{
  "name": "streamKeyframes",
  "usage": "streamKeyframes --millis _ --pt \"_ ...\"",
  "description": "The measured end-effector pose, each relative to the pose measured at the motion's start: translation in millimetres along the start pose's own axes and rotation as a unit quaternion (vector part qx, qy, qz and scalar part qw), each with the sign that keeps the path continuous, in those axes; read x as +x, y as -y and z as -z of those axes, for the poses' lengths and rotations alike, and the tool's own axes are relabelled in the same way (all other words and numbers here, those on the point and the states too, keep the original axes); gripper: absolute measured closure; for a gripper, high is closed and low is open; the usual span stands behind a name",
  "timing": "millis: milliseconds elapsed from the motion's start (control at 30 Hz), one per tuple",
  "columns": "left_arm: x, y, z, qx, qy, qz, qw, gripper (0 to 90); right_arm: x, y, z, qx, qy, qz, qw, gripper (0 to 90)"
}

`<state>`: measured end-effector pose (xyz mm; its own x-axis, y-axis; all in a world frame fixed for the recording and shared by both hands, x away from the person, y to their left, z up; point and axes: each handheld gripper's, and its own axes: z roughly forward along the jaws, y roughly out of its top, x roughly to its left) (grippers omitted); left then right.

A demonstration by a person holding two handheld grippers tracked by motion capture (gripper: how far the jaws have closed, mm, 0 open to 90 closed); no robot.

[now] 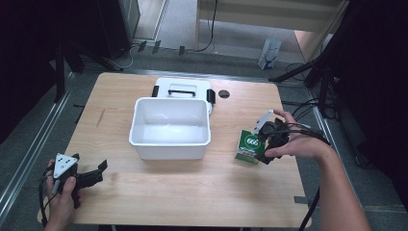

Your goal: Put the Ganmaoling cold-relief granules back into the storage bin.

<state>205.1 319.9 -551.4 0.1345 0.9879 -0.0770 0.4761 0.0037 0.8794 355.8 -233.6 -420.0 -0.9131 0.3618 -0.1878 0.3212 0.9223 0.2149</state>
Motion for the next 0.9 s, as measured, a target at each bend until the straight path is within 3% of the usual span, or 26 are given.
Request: streamKeyframes --millis 300,433,733,900 --pt "-0.5 0.0 0.1 0.000 0.003 -0.005 1.0000 0.3 -3.5 -21.4 -6.9 0.028 -0.027 0.020 0.9991 3.3" --pt "-0.5 -0.1 -0.1 0.000 0.005 -0.006 1.0000 0.3 -3.2 -31.0 -14.0 0.047 -0.049 0.033 0.9971 0.8" --pt "-1.1 -0.1 0.1 0.002 0.006 -0.012 0.9999 0.3 -13.1 -36.5 -33.7 0.078 -0.028 0.023 0.9963 0.4" --pt "-1.0 0.0 0.1 0.002 0.007 -0.012 0.9999 0.3 -14.0 -42.0 -44.2 0.090 -0.024 0.030 0.9952 0.9"
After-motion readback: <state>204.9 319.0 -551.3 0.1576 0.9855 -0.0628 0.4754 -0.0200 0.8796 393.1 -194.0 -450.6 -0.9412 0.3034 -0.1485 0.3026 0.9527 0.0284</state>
